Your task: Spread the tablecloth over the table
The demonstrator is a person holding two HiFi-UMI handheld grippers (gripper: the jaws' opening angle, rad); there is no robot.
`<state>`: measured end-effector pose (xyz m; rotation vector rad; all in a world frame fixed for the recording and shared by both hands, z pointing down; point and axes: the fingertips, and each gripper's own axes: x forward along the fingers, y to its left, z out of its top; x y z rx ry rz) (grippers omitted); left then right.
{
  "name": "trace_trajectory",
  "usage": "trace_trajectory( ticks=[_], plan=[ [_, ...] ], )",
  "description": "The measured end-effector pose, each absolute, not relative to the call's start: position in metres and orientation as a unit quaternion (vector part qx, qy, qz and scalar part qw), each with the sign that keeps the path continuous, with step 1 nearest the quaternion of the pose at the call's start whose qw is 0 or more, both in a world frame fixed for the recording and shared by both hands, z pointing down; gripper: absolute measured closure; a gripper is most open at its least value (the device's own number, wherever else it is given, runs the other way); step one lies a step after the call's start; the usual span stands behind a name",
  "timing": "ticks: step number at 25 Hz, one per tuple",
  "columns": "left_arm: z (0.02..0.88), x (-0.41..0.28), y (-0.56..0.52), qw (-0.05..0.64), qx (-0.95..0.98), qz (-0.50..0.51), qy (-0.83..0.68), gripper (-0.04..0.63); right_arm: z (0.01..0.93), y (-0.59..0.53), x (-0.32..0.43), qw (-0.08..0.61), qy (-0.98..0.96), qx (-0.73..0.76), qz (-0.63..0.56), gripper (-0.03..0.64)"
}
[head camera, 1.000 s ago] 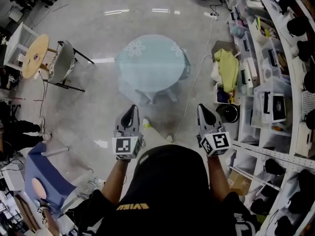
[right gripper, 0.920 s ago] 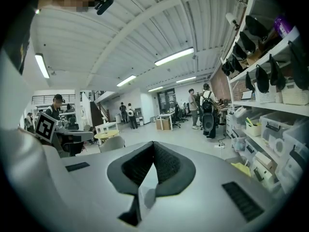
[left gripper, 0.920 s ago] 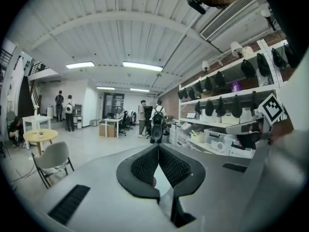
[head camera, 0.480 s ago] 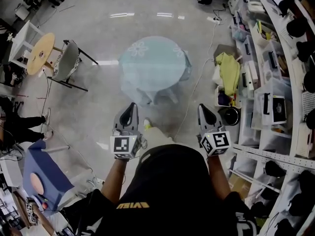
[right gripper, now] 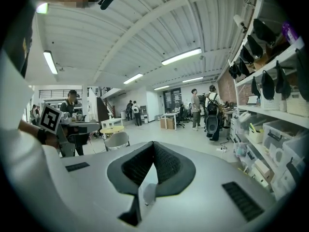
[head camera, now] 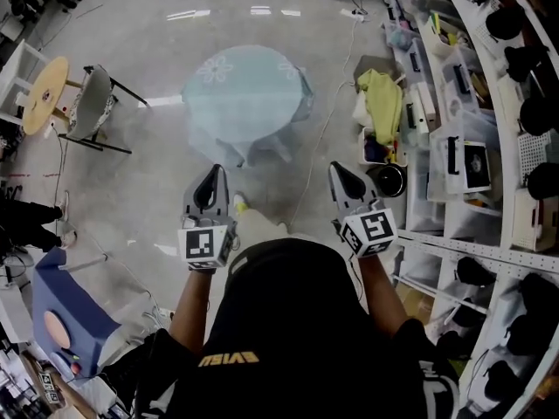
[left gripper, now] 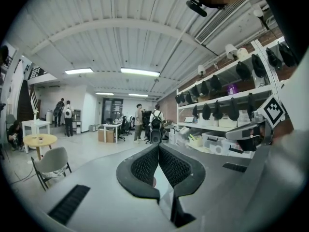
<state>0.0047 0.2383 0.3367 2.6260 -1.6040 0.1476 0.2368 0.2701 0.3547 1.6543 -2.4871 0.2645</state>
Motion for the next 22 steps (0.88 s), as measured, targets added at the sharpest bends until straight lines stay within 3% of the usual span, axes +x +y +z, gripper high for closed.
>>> trace_trajectory(
  ticks=[22],
  plan=[
    [0.356, -0.007, 0.253, 0.055, 0.845, 0.062, -0.529, 0.577, 0.368, 0.266, 0.233, 0.104, -0.832, 0.537, 0.090, 0.618]
  ],
)
